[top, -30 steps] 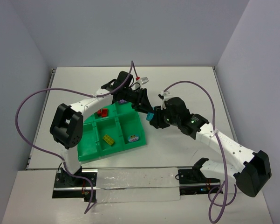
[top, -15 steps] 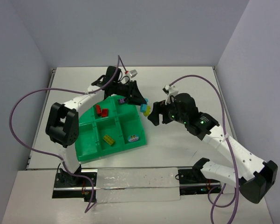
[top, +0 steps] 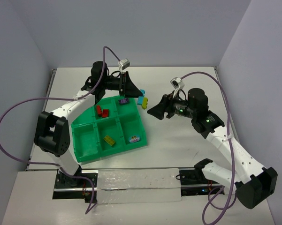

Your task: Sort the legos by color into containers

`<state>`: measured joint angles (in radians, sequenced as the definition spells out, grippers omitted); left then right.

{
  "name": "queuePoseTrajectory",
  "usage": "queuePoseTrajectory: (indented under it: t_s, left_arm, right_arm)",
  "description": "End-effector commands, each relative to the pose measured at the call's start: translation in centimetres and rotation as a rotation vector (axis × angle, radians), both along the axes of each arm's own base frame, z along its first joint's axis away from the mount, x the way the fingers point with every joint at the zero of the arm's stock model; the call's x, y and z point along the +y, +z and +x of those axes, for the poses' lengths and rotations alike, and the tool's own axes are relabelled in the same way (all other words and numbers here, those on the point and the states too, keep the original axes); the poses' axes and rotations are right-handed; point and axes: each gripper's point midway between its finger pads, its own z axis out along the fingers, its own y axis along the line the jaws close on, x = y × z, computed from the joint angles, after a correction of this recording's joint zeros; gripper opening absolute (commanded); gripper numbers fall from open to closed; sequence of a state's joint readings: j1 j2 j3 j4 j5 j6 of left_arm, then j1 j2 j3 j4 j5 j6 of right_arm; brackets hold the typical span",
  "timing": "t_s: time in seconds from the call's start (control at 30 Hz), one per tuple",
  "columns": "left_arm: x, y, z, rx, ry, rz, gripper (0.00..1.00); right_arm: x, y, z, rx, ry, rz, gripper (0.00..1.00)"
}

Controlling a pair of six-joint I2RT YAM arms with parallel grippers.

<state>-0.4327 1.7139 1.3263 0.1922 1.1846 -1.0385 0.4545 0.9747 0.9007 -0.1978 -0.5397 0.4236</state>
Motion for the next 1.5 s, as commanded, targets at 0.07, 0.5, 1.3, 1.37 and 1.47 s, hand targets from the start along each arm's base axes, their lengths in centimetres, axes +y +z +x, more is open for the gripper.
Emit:
queuePoseTrajectory:
  t_s: [0.07,0.5,1.3,1.37,1.47]
  left_arm:
    - [0.7,4.7,-2.1,-0.147,-0.070,-0.114,0.00]
    - [0.9,5.3,-2.7,-0.153,-0.079,-0.146,0.00]
    - [1.1,5.0,-2.9,-0.163,-0.087,-0.146,0.00]
    - [1.4,5.3,-2.6,-0.171,-0.071,-0.148,0.00]
    - [2.2,6.0,-2.1,-0.184,-0.048,-0.150,0.00]
  right_arm:
    - [1.4,2.3,-0.1,-0.057,0.080,0.143,0.76]
    - [3.6,4.0,-0.5,-0.030,0.257,0.286,0.72]
    - [4.4,3.7,-0.1,0.038,0.301,0.368,0.07]
    - [4.3,2.7,-0.2,0.061,0.293,0.355,0.00]
    - [4.0,1.5,-0.3,0.074,0.267,0.333,0.00]
